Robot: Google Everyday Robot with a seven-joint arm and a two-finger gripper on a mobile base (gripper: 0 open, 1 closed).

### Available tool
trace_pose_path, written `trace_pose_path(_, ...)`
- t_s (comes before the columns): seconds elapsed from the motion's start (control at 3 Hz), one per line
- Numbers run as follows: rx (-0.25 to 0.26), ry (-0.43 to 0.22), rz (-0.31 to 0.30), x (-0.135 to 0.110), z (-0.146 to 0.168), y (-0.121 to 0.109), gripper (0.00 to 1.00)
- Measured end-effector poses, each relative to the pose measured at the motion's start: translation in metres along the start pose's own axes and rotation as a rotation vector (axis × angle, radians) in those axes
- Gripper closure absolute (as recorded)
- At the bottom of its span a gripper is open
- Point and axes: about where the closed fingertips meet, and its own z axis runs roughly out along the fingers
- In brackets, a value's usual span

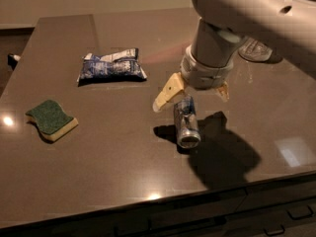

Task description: Place redbull can upright

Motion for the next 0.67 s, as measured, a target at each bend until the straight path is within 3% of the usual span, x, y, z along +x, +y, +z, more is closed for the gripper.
trace_pose_path(0.33, 0.003, 0.022, 0.044, -0.0028, 0.0106, 0.0051, 0.00)
trace_pose_path(0.67, -0.001, 0.038, 0.071, -0.0041, 0.0202, 0.0099, 0.17)
